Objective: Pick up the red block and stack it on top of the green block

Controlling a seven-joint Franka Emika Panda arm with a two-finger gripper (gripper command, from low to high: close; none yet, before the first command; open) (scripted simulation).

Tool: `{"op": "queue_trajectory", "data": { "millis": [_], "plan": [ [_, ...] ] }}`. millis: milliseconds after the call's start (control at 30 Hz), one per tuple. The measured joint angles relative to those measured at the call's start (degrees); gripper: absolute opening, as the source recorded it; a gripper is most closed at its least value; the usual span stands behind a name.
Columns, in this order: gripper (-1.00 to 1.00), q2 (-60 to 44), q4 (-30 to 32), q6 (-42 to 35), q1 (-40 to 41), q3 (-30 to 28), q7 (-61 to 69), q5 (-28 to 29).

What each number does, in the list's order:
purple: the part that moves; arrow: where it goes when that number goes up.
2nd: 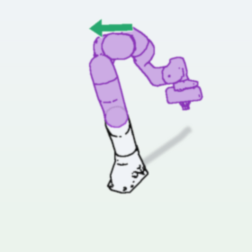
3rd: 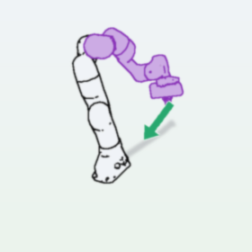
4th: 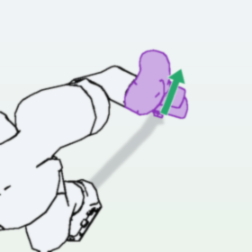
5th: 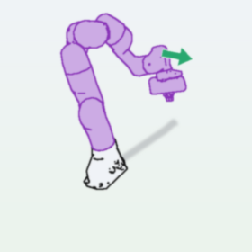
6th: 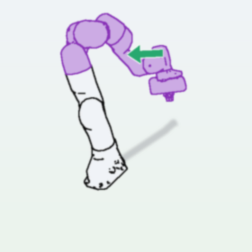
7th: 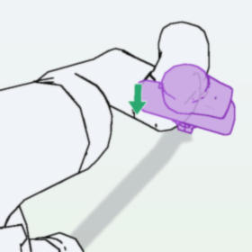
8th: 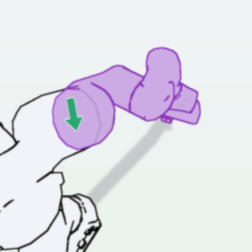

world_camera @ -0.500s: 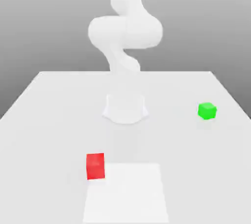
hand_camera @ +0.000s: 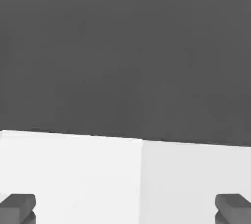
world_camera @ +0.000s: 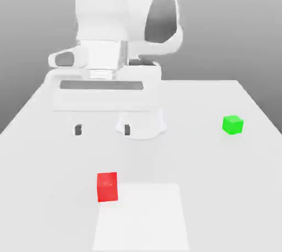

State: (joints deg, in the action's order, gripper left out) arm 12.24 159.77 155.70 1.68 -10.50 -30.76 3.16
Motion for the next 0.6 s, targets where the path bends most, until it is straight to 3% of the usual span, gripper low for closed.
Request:
{"op": "queue_trajectory", "data": {
  "millis": [167, 300, 333, 600],
  "plan": [
    [0.0, -13.4, 4.4, 9.9, 0.6, -0.7, 6.6, -4.4],
    [0.0, -21.9, 3.4, 17.1, 4.3, 4.6, 11.4, -10.8],
    [-1.0, -23.4, 3.2, 18.4, 5.3, 5.8, 12.0, -11.6],
    [-1.0, -22.2, 3.4, 17.3, 5.1, 5.2, 11.1, -10.3]
  ]
}}
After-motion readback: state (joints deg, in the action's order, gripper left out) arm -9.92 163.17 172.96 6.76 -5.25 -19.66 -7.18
